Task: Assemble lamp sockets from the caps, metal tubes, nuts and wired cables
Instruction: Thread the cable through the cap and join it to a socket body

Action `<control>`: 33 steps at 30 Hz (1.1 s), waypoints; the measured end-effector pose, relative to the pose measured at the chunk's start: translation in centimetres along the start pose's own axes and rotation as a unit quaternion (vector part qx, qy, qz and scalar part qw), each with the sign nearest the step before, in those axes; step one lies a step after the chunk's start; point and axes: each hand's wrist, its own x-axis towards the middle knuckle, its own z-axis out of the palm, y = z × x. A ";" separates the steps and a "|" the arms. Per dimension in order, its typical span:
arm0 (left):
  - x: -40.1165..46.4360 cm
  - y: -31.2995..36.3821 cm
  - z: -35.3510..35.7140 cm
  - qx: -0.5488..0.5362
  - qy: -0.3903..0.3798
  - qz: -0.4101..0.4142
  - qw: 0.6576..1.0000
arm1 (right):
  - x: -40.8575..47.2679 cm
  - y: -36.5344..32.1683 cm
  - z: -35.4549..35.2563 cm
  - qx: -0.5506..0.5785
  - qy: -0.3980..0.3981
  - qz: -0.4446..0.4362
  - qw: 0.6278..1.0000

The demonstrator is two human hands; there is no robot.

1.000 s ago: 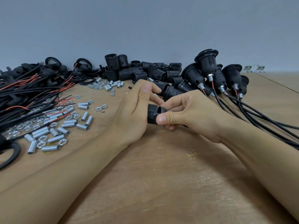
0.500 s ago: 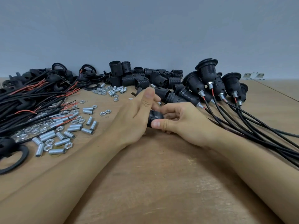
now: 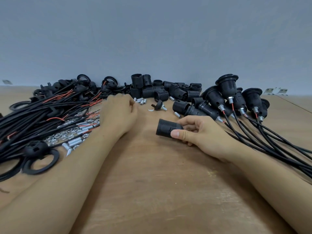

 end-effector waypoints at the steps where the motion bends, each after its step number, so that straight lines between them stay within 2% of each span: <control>1: 0.8 -0.5 0.0 0.011 -0.017 0.000 1.000 | 0.0 0.0 0.0 0.004 0.000 0.000 1.000; 6: 4.8 -2.9 -0.6 0.123 -0.173 -0.035 0.977 | 0.1 0.0 0.0 0.015 -0.015 0.007 1.000; 8: 5.6 -3.4 -0.6 0.187 -0.194 -0.027 0.963 | 0.1 0.1 -0.1 0.018 -0.014 0.010 1.000; 11: 6.6 -4.1 -0.4 0.225 -0.170 0.016 0.959 | 0.3 0.2 -0.2 0.017 -0.014 0.013 1.000; 15: 7.3 -4.7 -0.2 0.137 -0.137 -0.023 0.981 | 0.4 0.4 -0.2 0.022 -0.015 0.015 1.000; 19: 7.1 -4.6 -0.3 0.103 -0.071 0.008 0.992 | 0.5 0.4 -0.3 0.025 -0.016 0.011 0.999; 22: 6.8 -5.0 -0.2 0.123 -0.119 0.012 0.985 | 0.4 0.3 -0.3 0.026 -0.017 0.009 0.999; 25: 6.6 -5.6 0.0 0.108 -0.158 -0.020 0.981 | 0.3 0.2 -0.3 0.029 -0.020 0.006 0.999; 29: 6.1 -5.3 -0.3 0.111 -0.062 0.003 0.992 | 0.4 0.2 -0.3 0.033 -0.013 0.013 0.999; 33: 4.9 -3.0 -1.4 -0.026 0.036 0.005 0.999 | 0.4 0.2 -0.2 0.043 -0.009 0.018 0.999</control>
